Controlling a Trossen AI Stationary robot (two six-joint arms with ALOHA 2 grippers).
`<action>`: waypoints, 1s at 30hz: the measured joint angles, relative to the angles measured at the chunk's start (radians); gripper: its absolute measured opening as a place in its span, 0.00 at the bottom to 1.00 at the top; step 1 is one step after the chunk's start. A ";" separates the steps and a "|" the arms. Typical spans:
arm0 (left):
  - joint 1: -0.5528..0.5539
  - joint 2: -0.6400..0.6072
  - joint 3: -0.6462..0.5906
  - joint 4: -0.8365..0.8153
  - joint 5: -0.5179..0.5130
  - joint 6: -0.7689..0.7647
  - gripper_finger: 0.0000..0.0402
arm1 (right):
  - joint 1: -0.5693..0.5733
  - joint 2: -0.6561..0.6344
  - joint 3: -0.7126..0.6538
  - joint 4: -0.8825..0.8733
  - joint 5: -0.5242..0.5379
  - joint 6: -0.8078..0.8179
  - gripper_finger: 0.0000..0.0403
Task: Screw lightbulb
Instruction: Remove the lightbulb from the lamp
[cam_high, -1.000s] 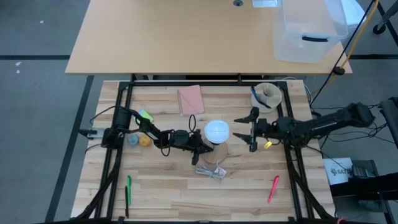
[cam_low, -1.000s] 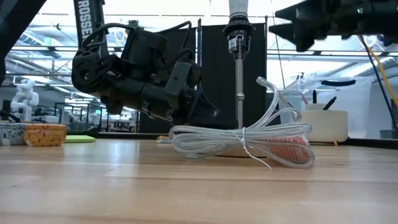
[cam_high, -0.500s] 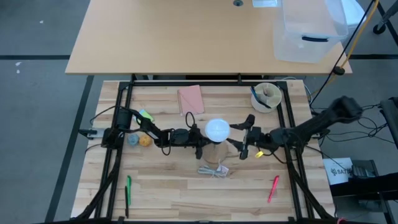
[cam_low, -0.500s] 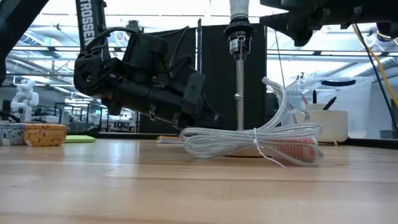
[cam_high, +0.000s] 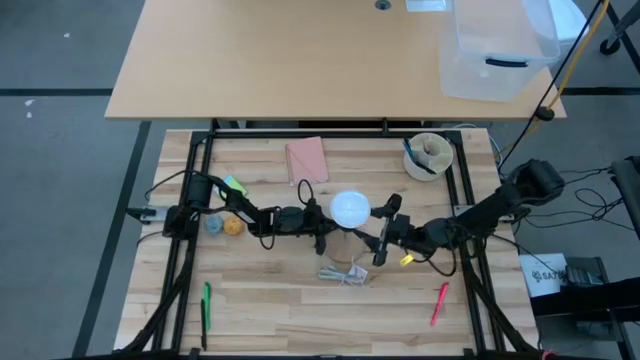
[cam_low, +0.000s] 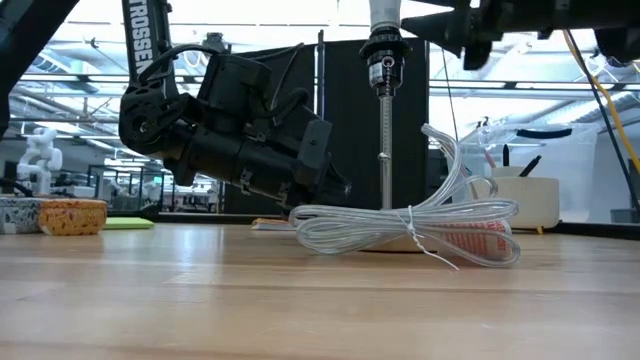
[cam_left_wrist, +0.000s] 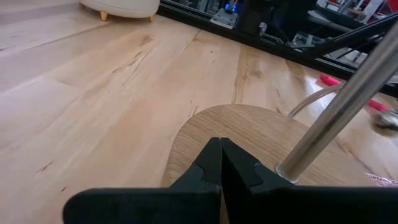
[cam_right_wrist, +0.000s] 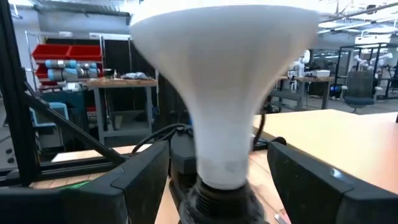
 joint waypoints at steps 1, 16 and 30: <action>0.000 0.000 0.000 0.000 0.000 -0.001 0.00 | -0.001 0.014 0.017 -0.007 0.002 -0.009 0.66; 0.000 0.000 0.000 0.000 0.000 -0.005 0.00 | -0.033 0.096 0.136 -0.051 0.099 0.014 0.59; 0.000 0.000 0.000 -0.006 0.025 0.003 0.00 | -0.066 0.091 0.136 -0.120 -0.006 0.044 0.35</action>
